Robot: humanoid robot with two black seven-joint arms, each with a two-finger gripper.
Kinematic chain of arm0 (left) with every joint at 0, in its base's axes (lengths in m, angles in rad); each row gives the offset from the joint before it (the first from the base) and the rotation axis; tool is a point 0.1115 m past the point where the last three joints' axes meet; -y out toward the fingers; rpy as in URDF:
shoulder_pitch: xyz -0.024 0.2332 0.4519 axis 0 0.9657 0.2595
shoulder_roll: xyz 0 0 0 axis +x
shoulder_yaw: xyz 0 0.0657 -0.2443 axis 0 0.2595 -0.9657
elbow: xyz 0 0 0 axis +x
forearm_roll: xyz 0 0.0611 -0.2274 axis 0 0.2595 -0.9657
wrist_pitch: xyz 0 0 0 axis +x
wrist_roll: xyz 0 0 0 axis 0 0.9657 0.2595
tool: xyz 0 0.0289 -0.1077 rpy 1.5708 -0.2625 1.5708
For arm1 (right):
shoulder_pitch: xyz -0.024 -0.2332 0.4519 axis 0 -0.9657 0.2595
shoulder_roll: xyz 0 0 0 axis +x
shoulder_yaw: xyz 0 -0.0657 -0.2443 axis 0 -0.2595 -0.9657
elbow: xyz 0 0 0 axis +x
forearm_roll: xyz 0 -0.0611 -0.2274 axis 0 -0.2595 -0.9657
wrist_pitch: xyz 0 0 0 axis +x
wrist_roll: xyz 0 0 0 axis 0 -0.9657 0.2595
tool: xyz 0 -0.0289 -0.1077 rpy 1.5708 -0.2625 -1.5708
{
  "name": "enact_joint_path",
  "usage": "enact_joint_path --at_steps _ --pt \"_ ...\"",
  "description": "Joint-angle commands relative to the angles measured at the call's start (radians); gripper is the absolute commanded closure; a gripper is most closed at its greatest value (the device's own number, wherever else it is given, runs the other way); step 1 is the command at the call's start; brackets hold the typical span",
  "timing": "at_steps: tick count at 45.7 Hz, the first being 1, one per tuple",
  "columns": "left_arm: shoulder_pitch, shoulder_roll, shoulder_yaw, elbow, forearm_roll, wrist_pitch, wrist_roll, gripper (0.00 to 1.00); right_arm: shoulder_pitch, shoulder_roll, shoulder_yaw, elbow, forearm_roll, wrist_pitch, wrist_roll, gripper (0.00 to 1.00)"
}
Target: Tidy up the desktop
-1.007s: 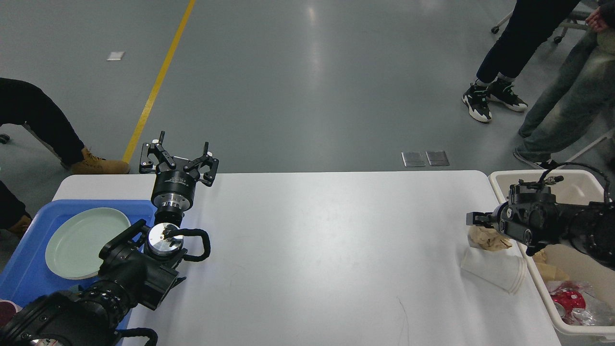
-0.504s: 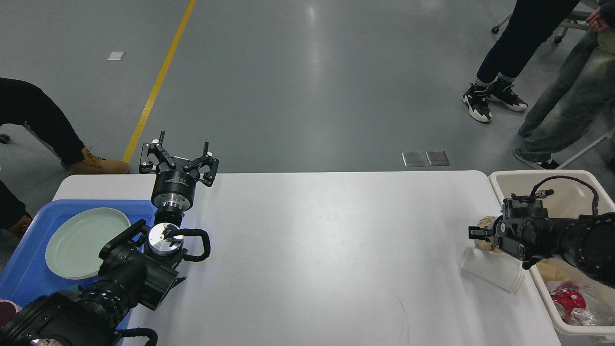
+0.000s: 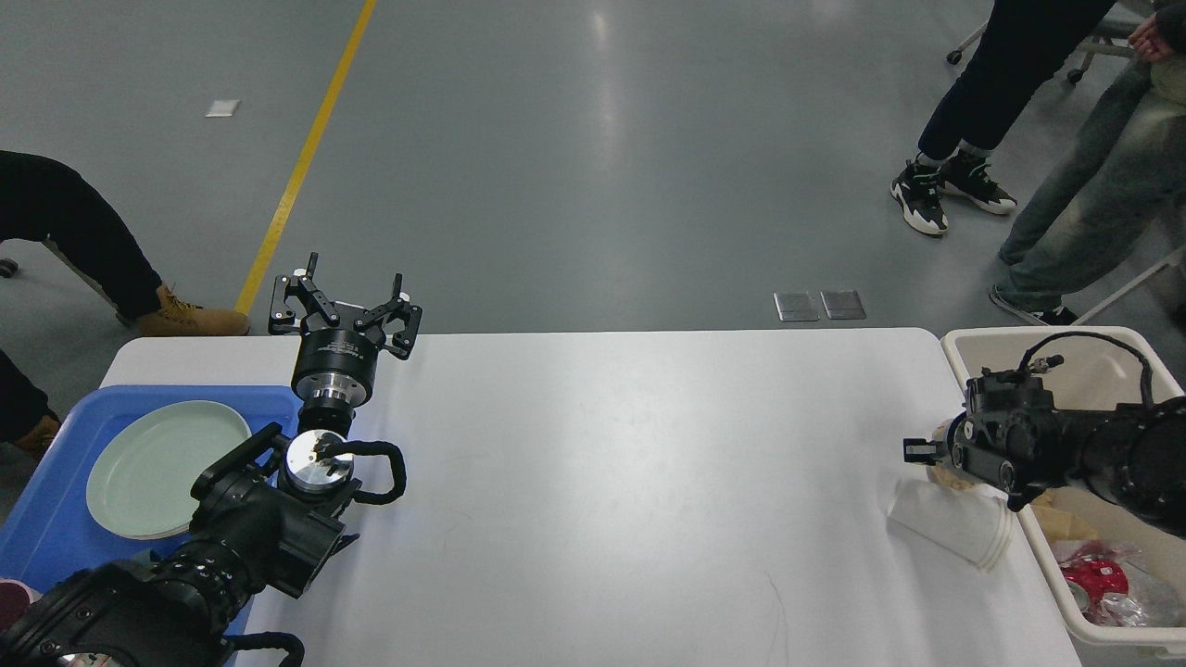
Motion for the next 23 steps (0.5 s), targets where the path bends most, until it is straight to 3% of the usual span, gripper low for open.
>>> enact_joint_path --at_steps 1,11,23 --pt "0.0 0.0 0.0 0.0 0.0 0.0 0.0 0.03 0.128 -0.035 0.0 0.105 0.002 0.011 0.0 1.0" --pt "0.0 0.0 0.0 0.0 0.0 0.0 0.0 0.03 0.4 -0.139 -0.009 0.326 0.001 0.166 -0.001 1.0" --pt "0.0 0.002 0.0 0.0 0.0 0.0 0.0 0.03 0.72 -0.179 -0.009 0.392 0.007 0.709 0.002 1.0"
